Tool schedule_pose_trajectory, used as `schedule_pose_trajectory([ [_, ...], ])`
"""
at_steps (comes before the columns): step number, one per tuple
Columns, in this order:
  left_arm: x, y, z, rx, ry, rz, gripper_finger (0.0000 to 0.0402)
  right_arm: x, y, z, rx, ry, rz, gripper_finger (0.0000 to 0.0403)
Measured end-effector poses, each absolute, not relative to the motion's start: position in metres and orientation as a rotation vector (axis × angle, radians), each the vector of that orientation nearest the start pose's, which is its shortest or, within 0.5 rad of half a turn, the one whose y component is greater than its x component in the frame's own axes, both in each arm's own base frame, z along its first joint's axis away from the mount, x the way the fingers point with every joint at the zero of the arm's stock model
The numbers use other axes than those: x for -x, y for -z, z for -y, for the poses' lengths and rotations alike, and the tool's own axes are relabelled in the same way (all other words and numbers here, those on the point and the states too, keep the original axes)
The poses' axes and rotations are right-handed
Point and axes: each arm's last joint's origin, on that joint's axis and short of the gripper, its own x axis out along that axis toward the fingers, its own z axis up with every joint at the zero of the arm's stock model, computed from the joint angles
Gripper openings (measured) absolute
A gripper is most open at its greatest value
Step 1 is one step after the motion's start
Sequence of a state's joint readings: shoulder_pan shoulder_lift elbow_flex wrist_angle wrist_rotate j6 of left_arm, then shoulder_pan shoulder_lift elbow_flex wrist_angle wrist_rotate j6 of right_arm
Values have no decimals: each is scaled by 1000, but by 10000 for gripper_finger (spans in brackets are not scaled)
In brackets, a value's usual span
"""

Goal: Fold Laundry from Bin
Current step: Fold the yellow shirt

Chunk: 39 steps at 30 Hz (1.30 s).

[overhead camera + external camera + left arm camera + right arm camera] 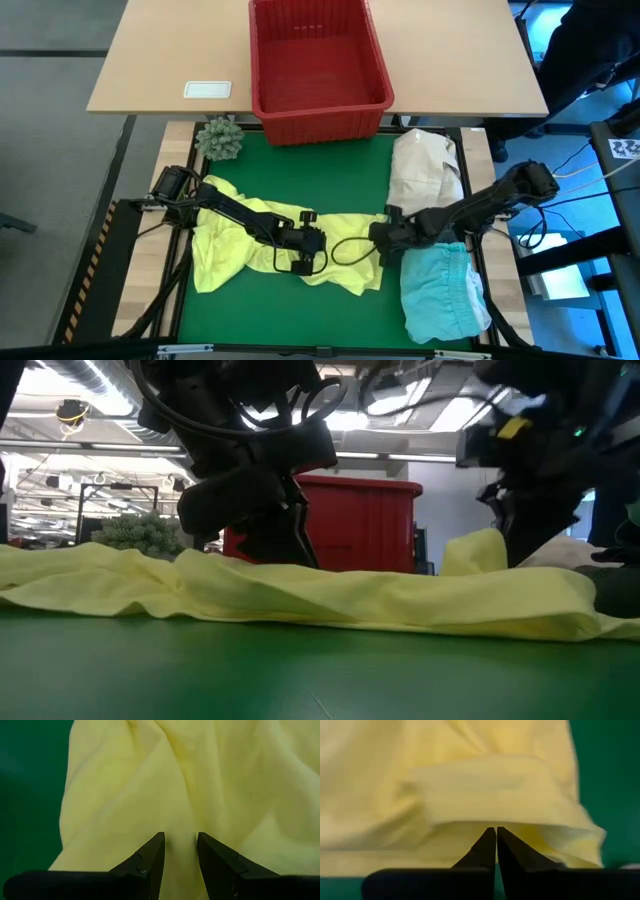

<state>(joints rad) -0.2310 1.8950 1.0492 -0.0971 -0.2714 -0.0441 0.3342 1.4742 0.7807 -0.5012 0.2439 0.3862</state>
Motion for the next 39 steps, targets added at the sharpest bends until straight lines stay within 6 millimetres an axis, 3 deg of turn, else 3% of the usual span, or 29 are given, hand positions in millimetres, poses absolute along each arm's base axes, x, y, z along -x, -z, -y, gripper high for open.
schedule_pose_trajectory([
  [6,-359,-132,76,-196,-57,-919,111,-240,-159,-58,-19,266,-1192,3],
  [18,-344,-125,68,-194,-109,-1110,108,-232,-157,-29,-60,442,-1300,2],
  [22,-343,-125,68,-196,-108,-1116,108,-232,-167,-30,-54,471,-1337,2],
  [28,-343,-124,68,-194,-109,-1123,108,-248,-185,-53,-85,314,-1169,1],
  [33,-342,-123,68,-193,-108,-1126,108,-253,-169,-66,-71,243,-1117,1],
  [39,-343,-124,70,-188,-95,-1109,108,-264,-149,-51,4,355,-1101,0],
])
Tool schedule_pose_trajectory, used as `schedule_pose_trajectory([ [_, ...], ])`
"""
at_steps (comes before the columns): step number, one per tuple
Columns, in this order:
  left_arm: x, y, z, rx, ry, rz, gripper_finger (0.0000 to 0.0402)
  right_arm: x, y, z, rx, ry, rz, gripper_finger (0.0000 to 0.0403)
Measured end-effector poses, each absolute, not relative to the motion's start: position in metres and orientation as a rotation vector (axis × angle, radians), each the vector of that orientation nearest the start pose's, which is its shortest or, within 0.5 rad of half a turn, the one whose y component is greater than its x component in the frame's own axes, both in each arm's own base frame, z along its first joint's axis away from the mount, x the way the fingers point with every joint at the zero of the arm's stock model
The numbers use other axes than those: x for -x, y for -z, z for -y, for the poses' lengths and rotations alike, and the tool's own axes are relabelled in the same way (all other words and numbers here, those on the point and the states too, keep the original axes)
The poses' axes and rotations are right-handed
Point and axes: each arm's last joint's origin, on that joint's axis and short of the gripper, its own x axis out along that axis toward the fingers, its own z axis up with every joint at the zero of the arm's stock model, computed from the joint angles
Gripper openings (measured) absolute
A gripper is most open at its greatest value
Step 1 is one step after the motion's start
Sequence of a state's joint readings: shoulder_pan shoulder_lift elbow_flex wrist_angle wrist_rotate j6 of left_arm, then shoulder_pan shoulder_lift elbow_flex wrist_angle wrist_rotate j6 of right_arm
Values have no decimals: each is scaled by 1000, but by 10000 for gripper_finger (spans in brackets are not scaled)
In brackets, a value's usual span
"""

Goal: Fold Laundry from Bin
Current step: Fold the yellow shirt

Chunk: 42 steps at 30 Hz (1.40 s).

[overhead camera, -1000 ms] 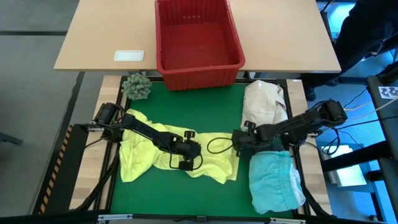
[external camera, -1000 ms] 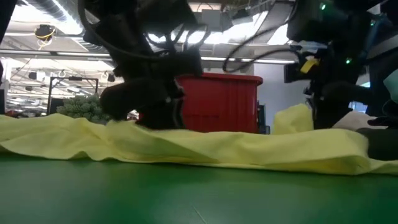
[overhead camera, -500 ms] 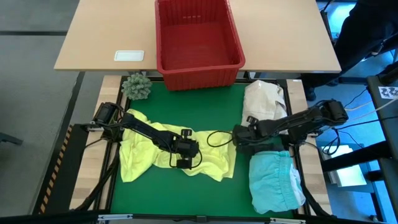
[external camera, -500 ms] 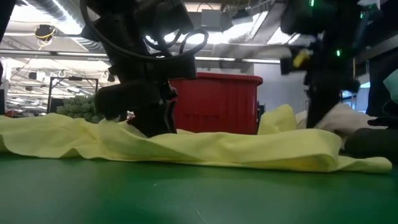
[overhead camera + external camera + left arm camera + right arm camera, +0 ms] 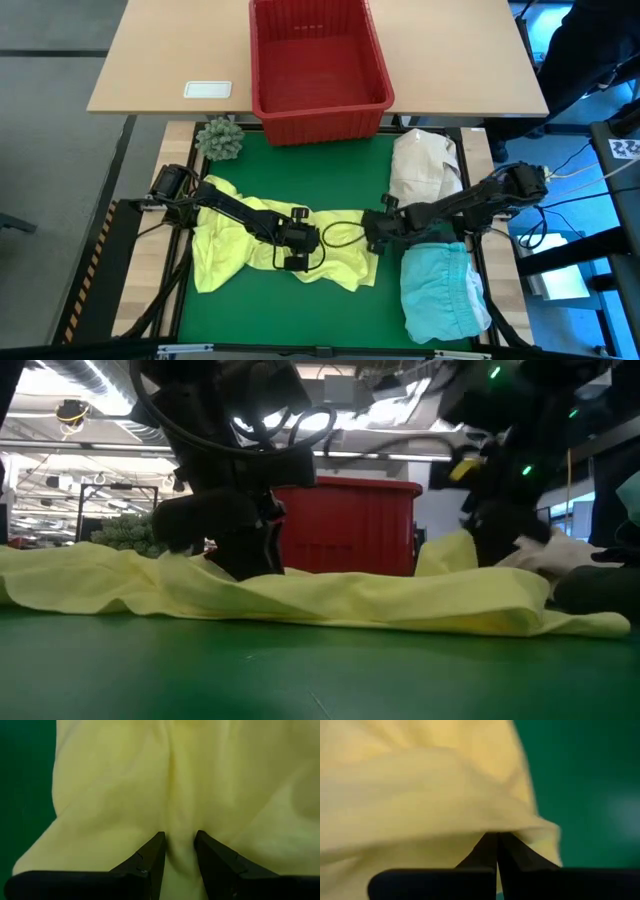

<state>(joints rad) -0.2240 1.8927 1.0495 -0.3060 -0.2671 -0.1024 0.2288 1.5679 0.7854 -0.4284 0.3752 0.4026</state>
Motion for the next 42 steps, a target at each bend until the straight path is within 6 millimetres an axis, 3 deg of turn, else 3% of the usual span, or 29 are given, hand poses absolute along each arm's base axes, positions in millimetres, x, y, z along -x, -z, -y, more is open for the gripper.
schedule_pose_trajectory([
  [8,-343,-123,75,-198,-81,-1105,107,-269,-141,-7,19,565,-1121,0],
  [15,-343,-123,76,-189,-73,-1107,108,-265,-142,7,7,600,-1155,0],
  [21,-343,-123,76,-190,-76,-1107,108,-254,-173,6,-24,609,-1127,0],
  [30,-343,-123,76,-194,-83,-1104,108,-224,-217,-19,-112,515,-1012,0],
  [37,-343,-123,75,-195,-85,-1103,108,-222,-216,-57,-141,304,-1009,0],
  [42,-343,-123,73,-192,-91,-1103,108,-229,-201,-94,-109,147,-931,0],
])
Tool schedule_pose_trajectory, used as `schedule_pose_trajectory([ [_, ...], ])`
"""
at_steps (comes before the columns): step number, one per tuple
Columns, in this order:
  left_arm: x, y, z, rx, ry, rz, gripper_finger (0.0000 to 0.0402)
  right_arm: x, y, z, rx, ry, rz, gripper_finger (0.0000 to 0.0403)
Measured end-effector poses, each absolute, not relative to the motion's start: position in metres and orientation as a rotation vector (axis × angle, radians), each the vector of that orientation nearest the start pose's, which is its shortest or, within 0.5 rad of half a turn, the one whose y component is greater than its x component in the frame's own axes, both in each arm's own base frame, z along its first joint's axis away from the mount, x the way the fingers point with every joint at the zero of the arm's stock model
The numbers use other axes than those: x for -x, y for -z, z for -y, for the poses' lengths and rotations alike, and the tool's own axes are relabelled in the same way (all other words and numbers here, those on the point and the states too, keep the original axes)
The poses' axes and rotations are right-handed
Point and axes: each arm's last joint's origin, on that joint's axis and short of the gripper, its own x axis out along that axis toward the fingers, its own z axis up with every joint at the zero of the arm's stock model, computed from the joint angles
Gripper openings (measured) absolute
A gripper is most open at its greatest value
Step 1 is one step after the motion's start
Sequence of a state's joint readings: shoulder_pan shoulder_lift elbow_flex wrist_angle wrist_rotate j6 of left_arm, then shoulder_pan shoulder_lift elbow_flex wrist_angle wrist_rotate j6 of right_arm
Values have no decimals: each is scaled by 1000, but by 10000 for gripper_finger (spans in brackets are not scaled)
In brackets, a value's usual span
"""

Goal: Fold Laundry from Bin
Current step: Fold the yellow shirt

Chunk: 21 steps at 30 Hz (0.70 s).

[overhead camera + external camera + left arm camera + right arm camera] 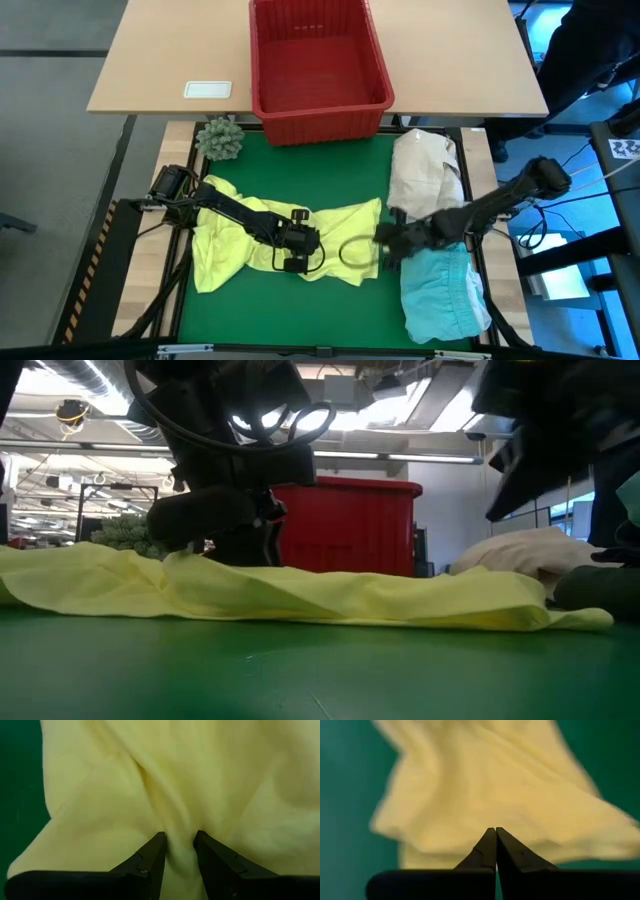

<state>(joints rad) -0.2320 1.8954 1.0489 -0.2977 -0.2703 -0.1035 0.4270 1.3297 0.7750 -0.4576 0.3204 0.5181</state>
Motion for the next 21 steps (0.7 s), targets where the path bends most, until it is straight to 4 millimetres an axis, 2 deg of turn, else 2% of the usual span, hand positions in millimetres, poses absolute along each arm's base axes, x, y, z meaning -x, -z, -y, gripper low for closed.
schedule_pose_trajectory([
  [5,-344,-123,72,-190,-93,-1103,108,-236,-183,-129,-75,48,-869,9],
  [9,-344,-123,72,-193,-92,-1102,108,-244,-170,-155,-74,-64,-800,36],
  [14,-344,-123,71,-193,-94,-1100,108,-263,-165,-187,-34,-173,-723,108],
  [21,-345,-123,70,-190,-96,-1092,108,-282,-164,-196,124,-39,-896,218],
])
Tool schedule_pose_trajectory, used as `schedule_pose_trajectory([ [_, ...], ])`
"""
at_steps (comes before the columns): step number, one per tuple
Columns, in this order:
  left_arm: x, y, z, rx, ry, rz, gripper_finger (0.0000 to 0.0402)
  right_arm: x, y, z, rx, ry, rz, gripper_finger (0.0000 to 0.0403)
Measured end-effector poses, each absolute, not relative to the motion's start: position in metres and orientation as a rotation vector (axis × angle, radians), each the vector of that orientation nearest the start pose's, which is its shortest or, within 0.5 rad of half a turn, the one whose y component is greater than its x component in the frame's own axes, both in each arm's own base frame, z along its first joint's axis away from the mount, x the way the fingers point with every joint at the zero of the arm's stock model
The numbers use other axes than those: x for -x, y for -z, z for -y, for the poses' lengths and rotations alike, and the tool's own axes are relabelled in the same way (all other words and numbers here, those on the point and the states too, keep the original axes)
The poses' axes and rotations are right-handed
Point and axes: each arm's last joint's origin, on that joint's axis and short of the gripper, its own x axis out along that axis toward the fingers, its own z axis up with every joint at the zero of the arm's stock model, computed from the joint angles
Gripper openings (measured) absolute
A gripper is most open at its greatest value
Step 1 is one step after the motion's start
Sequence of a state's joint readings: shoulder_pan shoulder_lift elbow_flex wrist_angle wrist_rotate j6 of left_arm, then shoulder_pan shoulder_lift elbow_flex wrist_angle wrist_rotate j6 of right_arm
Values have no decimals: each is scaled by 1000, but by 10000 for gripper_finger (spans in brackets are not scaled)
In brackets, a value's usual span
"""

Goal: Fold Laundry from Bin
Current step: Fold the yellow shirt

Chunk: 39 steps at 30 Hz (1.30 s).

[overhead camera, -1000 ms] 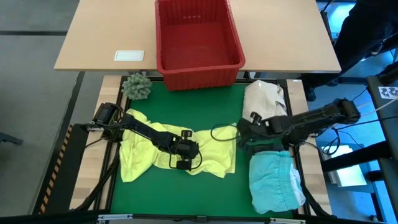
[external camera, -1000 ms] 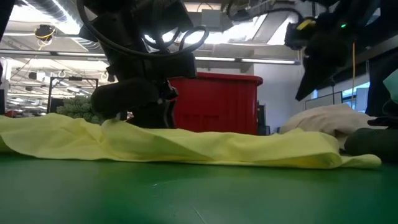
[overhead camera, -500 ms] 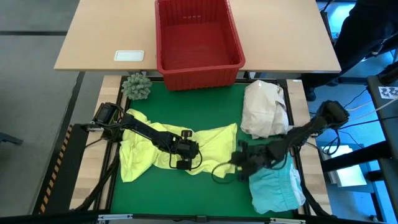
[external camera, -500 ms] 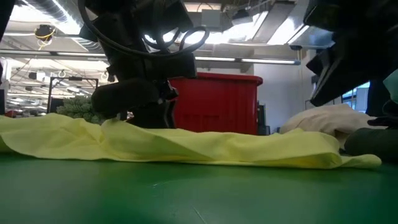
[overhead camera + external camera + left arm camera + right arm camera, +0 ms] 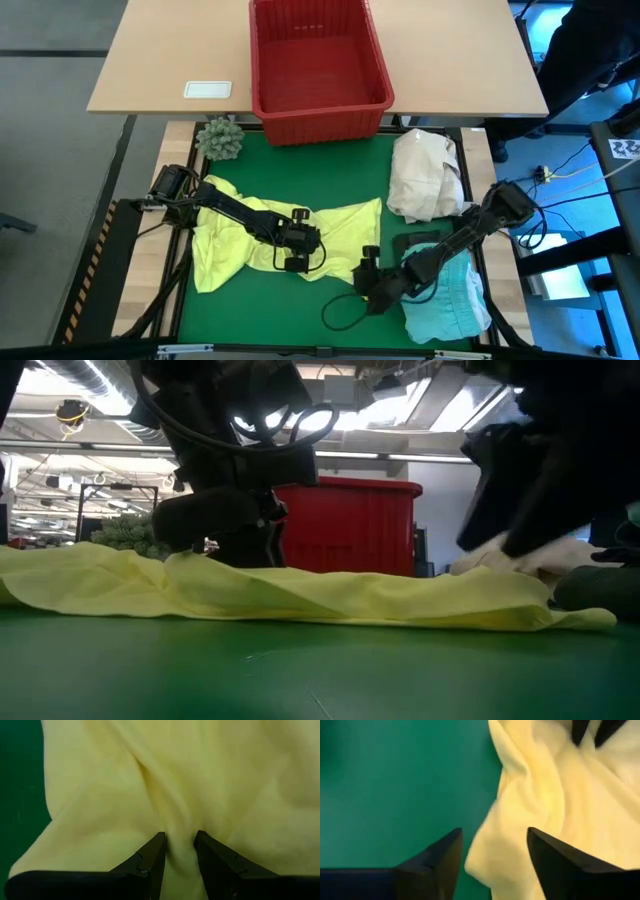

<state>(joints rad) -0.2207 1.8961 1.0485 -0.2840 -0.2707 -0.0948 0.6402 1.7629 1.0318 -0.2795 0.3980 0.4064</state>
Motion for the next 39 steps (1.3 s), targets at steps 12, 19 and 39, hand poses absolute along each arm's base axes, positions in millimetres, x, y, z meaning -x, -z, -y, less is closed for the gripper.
schedule_pose_trajectory([
  [12,-346,-123,69,-188,-99,-1092,108,-299,-139,-211,118,57,-1113,232],
  [19,-346,-123,69,-189,-99,-1091,108,-286,-145,-200,107,198,-1193,151],
  [39,-346,-124,68,-187,-102,-1083,108,-266,-159,-191,88,181,-1436,37],
])
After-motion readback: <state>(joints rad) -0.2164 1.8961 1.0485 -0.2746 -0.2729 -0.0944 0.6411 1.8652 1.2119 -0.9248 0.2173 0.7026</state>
